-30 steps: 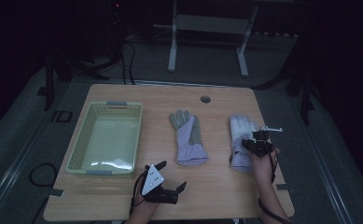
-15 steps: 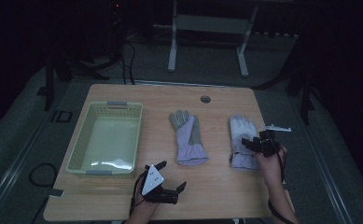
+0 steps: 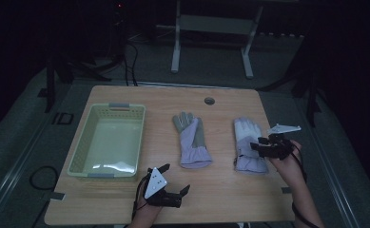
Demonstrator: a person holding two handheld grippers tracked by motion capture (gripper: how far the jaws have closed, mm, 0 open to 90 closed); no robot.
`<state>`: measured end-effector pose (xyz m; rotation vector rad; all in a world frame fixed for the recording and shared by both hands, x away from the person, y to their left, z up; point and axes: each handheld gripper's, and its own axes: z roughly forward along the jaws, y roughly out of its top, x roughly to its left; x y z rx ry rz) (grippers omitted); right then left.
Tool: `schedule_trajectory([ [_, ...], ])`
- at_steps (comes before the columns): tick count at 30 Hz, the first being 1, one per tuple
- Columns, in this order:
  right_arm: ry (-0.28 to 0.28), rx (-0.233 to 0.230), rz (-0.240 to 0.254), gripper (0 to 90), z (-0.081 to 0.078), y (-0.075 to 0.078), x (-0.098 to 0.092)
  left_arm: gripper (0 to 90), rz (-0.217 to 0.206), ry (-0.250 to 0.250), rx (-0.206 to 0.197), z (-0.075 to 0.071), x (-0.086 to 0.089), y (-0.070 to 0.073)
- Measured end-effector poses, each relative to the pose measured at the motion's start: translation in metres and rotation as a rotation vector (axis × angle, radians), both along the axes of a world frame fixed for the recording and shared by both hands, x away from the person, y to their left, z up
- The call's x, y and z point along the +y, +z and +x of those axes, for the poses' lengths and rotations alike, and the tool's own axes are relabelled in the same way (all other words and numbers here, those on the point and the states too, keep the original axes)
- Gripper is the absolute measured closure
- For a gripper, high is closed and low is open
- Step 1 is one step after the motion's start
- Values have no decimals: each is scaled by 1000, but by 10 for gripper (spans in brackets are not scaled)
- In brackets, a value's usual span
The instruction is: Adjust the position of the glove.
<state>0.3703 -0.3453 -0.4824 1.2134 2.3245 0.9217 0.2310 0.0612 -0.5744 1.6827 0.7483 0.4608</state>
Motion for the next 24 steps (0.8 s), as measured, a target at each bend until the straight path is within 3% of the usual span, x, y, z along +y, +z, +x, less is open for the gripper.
schedule_trajectory([
  [3,17,54,54,446,11,-2,-10,2,1,-1,0,0,0,0],
  [11,-41,145,93,391,30,-26,-14,2,1,-3,0,0,0,0],
  [13,-71,155,61,384,32,-37,-13,2,0,-3,0,0,0,0],
  [14,-74,162,69,379,33,-42,-13,2,1,-4,0,0,0,0],
  [20,-63,121,6,328,29,-53,-4,2,2,-5,-2,0,0,0],
  [24,-52,125,27,324,30,-56,-7,2,3,-4,-2,0,0,0],
])
